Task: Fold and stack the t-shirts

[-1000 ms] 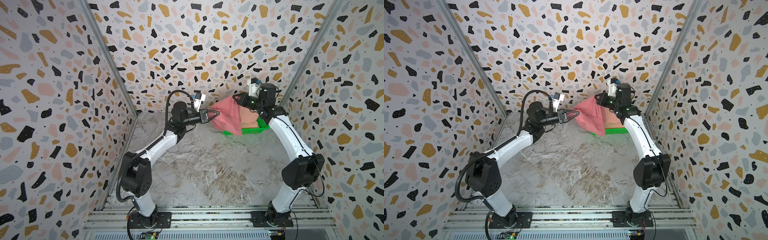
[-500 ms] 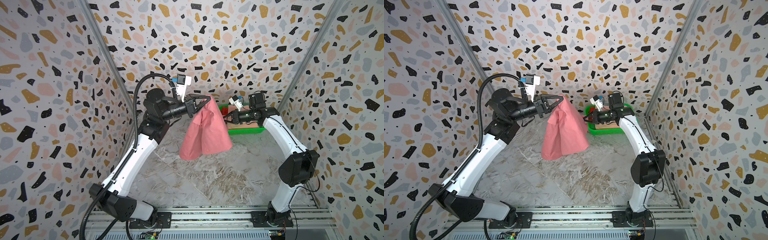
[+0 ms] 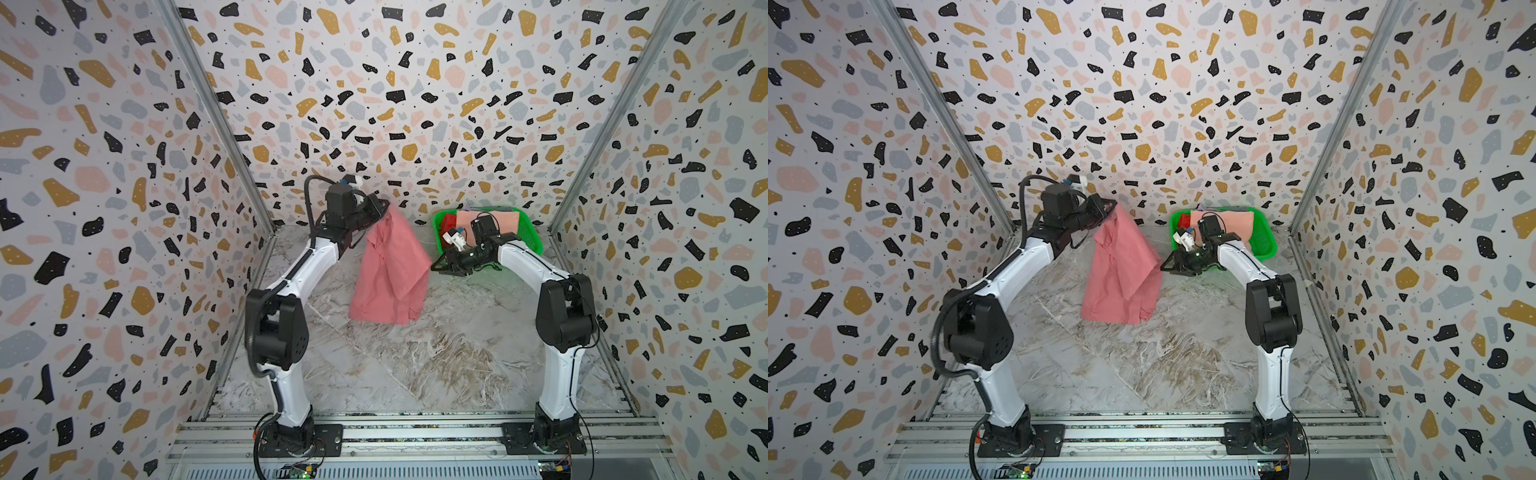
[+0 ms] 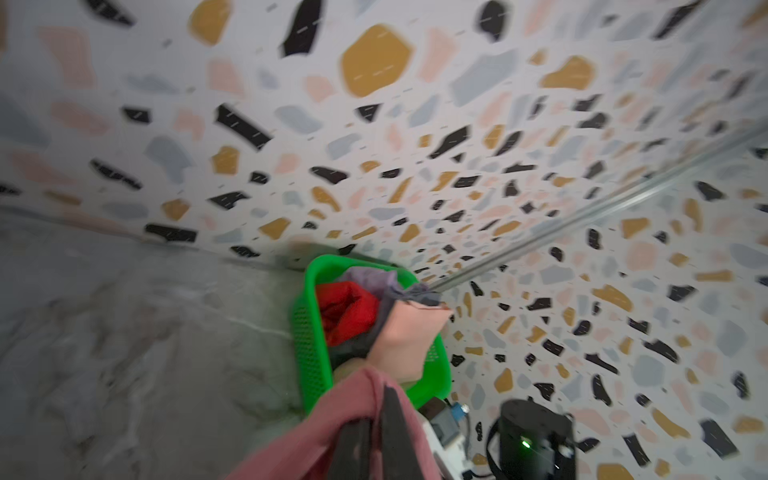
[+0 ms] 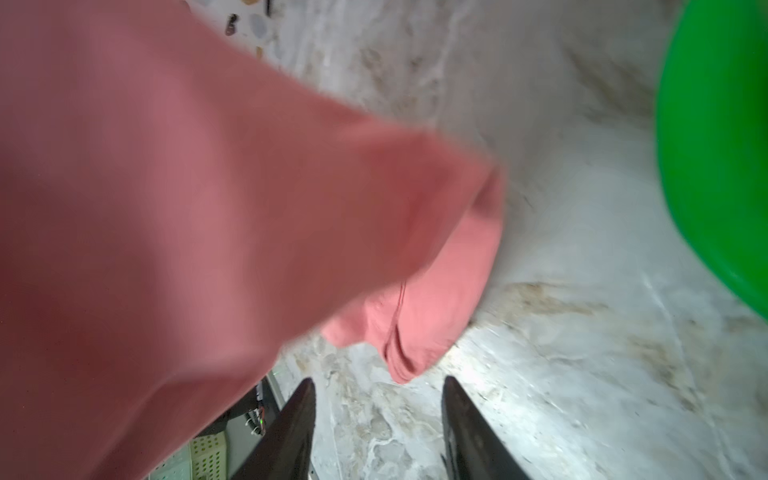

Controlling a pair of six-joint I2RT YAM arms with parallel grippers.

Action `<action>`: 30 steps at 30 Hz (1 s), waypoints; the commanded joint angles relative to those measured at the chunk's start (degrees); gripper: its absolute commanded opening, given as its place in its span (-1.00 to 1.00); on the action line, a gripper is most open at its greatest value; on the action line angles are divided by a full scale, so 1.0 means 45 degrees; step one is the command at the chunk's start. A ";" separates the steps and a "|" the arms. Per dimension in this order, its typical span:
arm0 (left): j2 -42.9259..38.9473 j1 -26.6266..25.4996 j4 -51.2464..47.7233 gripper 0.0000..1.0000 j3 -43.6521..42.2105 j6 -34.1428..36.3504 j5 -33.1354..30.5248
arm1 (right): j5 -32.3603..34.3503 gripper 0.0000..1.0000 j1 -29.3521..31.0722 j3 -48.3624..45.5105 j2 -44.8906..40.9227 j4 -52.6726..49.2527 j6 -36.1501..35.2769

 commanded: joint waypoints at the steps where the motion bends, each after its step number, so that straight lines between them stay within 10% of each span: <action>1: 0.0483 0.0153 0.0271 -1.00 0.0660 -0.0865 -0.0864 | 0.1517 0.03 0.0311 -0.1069 -0.1706 0.1418 0.0249; 11: 0.2070 0.1215 0.0122 -0.92 0.0382 -0.1634 -0.1150 | 0.1730 0.08 0.1555 -0.3699 -0.2605 0.3805 -0.0338; 14: 0.2259 0.1353 -0.1728 -0.15 0.1193 0.0351 -0.1698 | 0.2912 0.08 0.2064 -0.2959 -0.1728 0.3448 -0.0516; 19: 0.1078 0.1338 -0.4470 0.46 0.0824 0.4210 -0.3480 | 0.3877 0.11 0.2276 -0.2726 -0.0970 0.4904 0.0131; 30: -0.2542 0.0466 -0.5681 0.49 -0.3761 0.7951 -0.2700 | 0.5930 0.02 0.2540 -0.1391 0.1361 0.7611 0.0440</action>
